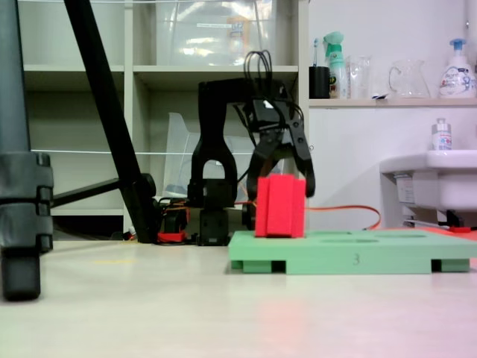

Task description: Put the cross columnar block into the corresponding hole

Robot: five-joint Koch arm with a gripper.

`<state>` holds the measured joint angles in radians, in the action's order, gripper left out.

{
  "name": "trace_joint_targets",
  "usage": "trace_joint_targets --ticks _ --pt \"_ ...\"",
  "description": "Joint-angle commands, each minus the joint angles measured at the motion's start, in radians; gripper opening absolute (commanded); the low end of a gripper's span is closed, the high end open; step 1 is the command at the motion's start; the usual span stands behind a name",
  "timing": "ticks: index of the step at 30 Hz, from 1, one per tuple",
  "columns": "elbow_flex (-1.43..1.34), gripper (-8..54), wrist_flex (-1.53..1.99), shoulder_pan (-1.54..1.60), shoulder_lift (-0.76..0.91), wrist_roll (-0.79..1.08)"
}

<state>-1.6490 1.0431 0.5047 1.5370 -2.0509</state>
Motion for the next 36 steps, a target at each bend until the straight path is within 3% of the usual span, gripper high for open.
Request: trace_joint_targets --ticks 1,11,15,18,25,27,29,32,36 --pt "0.028 16.9 -0.044 0.009 -0.006 0.006" --pt "0.034 18.1 -0.063 0.003 -0.110 0.023" --pt "0.032 38.2 -0.095 0.003 -0.132 0.023" --pt "0.002 50.0 -0.094 -0.005 -0.110 0.021" --pt "-0.060 52.0 -0.086 -0.021 0.121 0.100" --pt "-0.080 51.9 -0.081 -0.021 0.302 0.285" --pt "-0.087 51.3 -0.078 -0.044 0.491 0.719" --pt "-0.150 41.0 -0.071 -0.112 0.703 1.272" --pt "-0.225 41.0 -0.060 -0.166 0.781 1.540"
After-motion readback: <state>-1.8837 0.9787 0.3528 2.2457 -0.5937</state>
